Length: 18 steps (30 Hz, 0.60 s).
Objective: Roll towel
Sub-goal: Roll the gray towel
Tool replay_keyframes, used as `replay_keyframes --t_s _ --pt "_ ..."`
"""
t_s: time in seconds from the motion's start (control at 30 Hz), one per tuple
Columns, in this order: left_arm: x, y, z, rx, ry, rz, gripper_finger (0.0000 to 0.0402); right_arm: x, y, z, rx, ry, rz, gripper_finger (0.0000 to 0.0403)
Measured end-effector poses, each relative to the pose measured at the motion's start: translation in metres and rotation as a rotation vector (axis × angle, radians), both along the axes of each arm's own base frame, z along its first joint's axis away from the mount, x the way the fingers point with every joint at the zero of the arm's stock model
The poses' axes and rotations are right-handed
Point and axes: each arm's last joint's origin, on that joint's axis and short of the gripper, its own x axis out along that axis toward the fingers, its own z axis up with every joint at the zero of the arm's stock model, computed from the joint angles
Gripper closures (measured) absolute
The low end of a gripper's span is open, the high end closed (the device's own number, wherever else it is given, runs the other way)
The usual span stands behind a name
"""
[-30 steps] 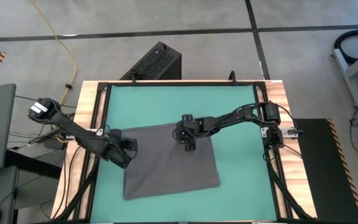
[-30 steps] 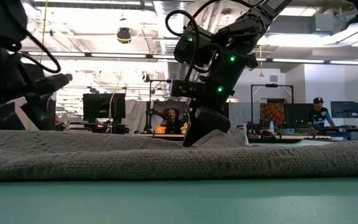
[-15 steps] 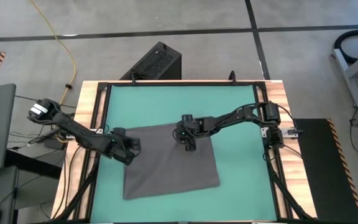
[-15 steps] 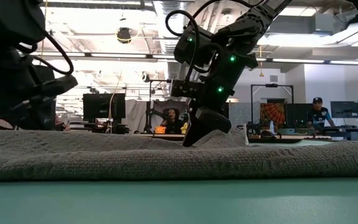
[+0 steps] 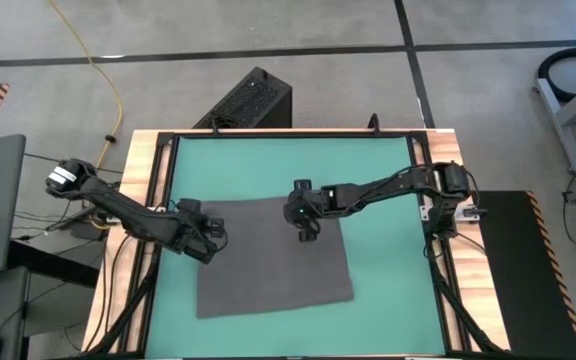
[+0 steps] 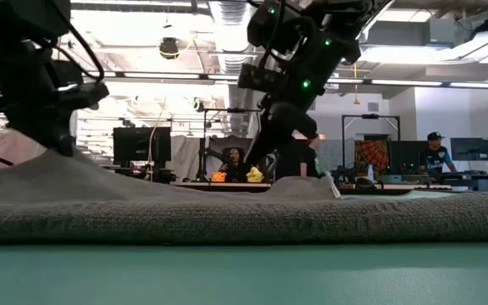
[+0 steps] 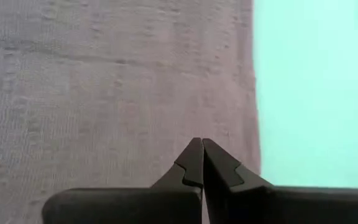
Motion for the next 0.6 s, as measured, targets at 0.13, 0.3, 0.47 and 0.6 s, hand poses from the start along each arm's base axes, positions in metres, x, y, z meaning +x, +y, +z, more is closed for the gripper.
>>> replay_keyframes --t_s 0.13,0.3,0.47,0.6 --pt "-0.001 0.002 -0.006 -0.007 0.005 0.003 0.0401 -0.002 0.001 0.001 0.002 0.012 0.001 0.0382" --pt "0.004 0.0 -0.01 -0.01 -0.014 -0.082 0.0399 -0.002 0.002 0.0 0.016 0.014 -0.015 0.0382" --pt "0.002 -0.001 -0.011 -0.024 0.06 -0.144 0.0385 -0.003 0.001 -0.001 0.021 0.025 -0.024 0.0382" --pt "-0.002 0.001 -0.011 -0.016 0.117 -0.159 0.0359 -0.005 0.002 -0.003 0.036 0.053 -0.046 0.0382"
